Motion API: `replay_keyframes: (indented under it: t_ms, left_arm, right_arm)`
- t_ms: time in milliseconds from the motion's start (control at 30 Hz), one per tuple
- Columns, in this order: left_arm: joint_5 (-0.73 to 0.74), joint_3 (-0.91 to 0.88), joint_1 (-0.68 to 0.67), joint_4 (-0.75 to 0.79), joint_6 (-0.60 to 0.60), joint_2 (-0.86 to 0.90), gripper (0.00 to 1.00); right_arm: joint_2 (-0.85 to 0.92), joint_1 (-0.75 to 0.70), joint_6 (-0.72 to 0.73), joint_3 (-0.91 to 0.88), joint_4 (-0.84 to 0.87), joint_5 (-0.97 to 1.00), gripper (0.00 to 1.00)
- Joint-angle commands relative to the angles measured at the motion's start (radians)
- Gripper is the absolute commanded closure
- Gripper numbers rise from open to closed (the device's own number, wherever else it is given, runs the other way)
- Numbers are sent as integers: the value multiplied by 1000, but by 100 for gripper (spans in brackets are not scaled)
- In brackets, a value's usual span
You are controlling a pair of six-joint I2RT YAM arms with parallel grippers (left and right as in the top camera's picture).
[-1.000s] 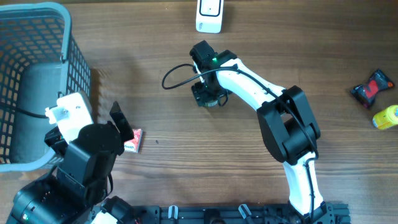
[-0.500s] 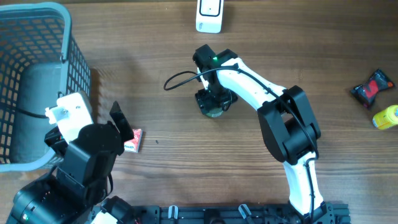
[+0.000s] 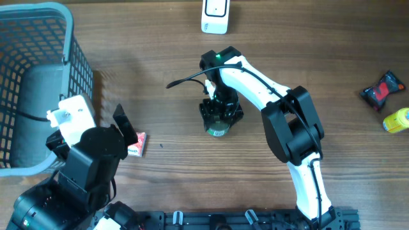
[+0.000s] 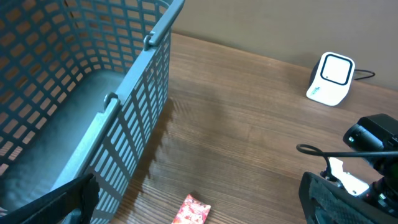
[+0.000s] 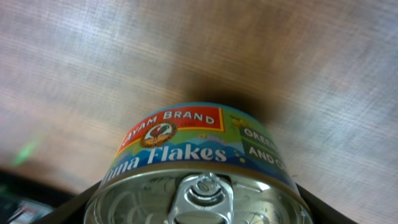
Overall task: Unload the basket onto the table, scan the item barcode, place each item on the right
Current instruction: 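Lift the tuna tin with the right gripper and raise it toward the scanner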
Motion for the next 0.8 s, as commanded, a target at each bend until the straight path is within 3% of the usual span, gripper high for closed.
replay_keyframes:
  t_ms: [0,267,300,467,767]
  left_arm:
    - [10,-6,0,1,-18,-1,0]
    - [29,-6,0,8,-18,-1,0]
    - [28,-6,0,8,-18,-1,0]
    - [29,-6,0,8,-18,-1,0]
    - [47,-6,0,34,-18,-1,0]
  right_arm:
    - [16,2,-11,27,-48,-124,39]
    - [16,2,-106,27,-233,-230,40]
    - [16,2,-118,25,-232,-245,44]
    - [10,-3,-129,27,-231,-324,39]
    - [10,-43,-126,27,-231,-487,46]
